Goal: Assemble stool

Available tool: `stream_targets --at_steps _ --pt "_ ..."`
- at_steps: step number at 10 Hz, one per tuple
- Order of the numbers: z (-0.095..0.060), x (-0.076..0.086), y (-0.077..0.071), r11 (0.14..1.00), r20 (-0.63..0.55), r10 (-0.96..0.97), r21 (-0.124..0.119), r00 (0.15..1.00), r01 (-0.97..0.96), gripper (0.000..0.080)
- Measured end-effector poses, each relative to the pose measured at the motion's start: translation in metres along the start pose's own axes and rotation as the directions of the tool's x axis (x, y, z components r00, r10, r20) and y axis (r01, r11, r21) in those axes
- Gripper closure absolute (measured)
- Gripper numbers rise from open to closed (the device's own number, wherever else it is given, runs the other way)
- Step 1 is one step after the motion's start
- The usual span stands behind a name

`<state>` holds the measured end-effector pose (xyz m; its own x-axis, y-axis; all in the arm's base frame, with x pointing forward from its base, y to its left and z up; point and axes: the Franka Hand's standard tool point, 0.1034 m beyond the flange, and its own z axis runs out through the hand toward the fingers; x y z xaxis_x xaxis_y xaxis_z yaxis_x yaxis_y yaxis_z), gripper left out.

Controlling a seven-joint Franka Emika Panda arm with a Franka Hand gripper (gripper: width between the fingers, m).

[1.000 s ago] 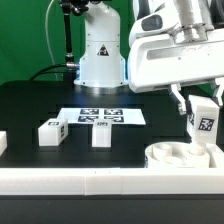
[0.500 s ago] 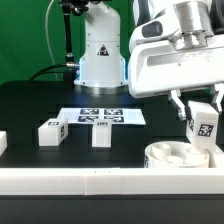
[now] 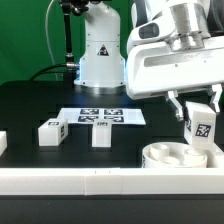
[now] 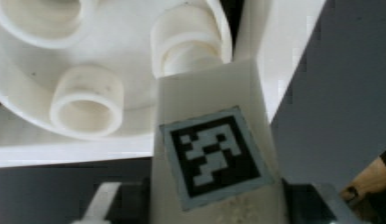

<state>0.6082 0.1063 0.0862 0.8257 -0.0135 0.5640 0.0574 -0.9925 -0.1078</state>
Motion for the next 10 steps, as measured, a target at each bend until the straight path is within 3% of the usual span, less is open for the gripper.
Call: stream_targets --at_steps 5,6,10 --pt "0.002 -0.006 0.002 1.0 0.022 0.002 -0.001 1.0 -0.002 0.0472" --pt "0.002 -0.006 0.002 1.0 0.023 0.001 -0.001 1.0 -0.001 0.0236" --pt "-0.013 0.01 0.001 1.0 0.045 -0.022 -0.004 0.999 0.022 0.0155"
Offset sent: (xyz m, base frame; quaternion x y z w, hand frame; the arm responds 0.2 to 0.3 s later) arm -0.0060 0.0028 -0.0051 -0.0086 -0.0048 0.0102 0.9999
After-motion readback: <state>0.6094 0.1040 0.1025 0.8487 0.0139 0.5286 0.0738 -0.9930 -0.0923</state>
